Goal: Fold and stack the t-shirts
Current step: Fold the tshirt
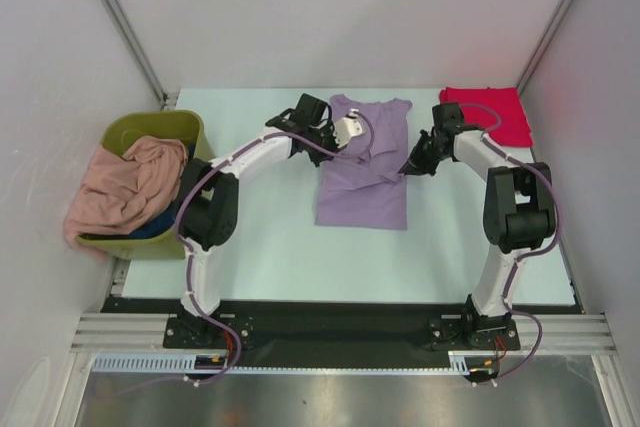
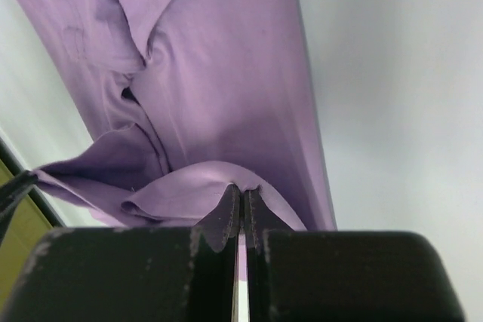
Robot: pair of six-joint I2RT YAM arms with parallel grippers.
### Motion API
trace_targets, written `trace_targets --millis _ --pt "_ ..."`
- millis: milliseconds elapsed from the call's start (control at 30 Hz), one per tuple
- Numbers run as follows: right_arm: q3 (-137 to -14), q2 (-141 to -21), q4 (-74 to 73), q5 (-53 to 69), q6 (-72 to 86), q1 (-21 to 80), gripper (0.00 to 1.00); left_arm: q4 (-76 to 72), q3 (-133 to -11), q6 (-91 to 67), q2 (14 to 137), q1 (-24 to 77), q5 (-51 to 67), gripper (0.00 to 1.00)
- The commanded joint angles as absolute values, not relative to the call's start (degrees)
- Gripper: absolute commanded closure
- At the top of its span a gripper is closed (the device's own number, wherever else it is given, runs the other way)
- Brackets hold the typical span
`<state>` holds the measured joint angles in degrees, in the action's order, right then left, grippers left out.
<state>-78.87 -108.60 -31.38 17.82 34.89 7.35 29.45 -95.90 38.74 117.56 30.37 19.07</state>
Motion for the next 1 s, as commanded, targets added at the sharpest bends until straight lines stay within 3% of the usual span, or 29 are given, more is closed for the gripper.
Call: trace_targets --millis 0,267,367,433,467,500,600,633,767,833,967 --pt "-82.18 -110.30 -28.39 18.02 34.89 6.15 1.00 26.11 -99.05 34.29 118.74 29.09 15.83 1.00" --pt "-85.17 -115.57 -28.30 16.79 35.51 4.92 0.96 26.89 -100.90 34.36 122.78 28.83 11.34 1.00" --pt "-85.25 -116.19 -27.43 16.53 36.29 4.13 0.83 25.93 -101.69 33.84 123.83 28.74 11.34 1.00" --pt "-86.39 -116.28 -28.03 15.74 36.56 3.00 0.64 25.06 -103.09 33.49 124.36 28.74 11.25 0.96" --pt "-86.92 -116.19 -28.47 14.34 36.91 2.47 0.58 24.79 -103.79 32.53 125.06 28.83 10.47 0.91" --pt "-87.36 -115.15 -28.91 13.54 37.09 1.94 0.54 24.79 -105.63 32.17 125.42 28.74 9.94 0.77" --pt "-86.75 -111.11 -28.57 9.94 36.13 1.23 0.52 25.05 -109.15 31.12 126.12 28.57 8.27 0.59" --pt "-86.14 -107.44 -28.13 9.15 35.43 1.58 0.51 25.22 -109.86 30.59 125.86 27.96 7.74 0.57" --pt "-80.44 -100.21 -27.95 6.07 31.56 5.87 0.50 27.15 -109.43 26.81 121.83 26.72 10.45 0.57" --pt "-77.80 -97.84 -26.38 6.76 30.67 7.55 0.53 28.38 -104.08 27.77 117.96 27.24 18.96 0.58" --pt "-74.80 -98.26 -26.71 10.37 32.78 10.72 0.55 32.86 -97.48 31.01 115.40 30.32 22.41 0.65"
